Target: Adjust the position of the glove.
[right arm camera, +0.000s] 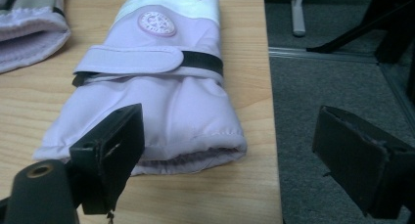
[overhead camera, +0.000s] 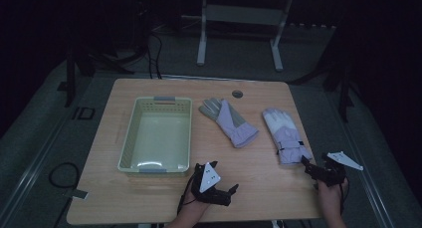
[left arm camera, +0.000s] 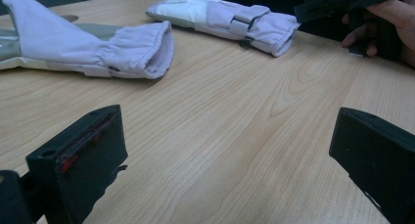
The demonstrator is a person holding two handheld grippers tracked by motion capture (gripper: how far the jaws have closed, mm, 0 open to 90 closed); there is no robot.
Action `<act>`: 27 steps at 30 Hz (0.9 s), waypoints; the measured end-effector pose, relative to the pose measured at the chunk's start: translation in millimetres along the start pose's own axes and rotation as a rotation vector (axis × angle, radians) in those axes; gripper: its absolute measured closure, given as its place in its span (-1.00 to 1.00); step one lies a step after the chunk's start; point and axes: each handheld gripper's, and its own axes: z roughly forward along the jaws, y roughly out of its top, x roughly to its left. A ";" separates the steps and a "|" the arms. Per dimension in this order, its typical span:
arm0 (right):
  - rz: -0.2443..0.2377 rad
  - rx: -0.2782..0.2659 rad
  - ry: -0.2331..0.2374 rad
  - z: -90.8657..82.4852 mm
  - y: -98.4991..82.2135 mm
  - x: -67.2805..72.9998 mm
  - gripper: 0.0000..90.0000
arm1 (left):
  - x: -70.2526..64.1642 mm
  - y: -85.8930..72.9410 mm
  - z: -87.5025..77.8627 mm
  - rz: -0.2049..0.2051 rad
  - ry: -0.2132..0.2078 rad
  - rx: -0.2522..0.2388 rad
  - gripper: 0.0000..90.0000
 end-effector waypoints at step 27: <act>0.042 0.063 0.047 1.2 -0.5 -4.1 -0.72 | 0.0 -0.1 -0.3 -0.005 0.003 0.000 -0.99</act>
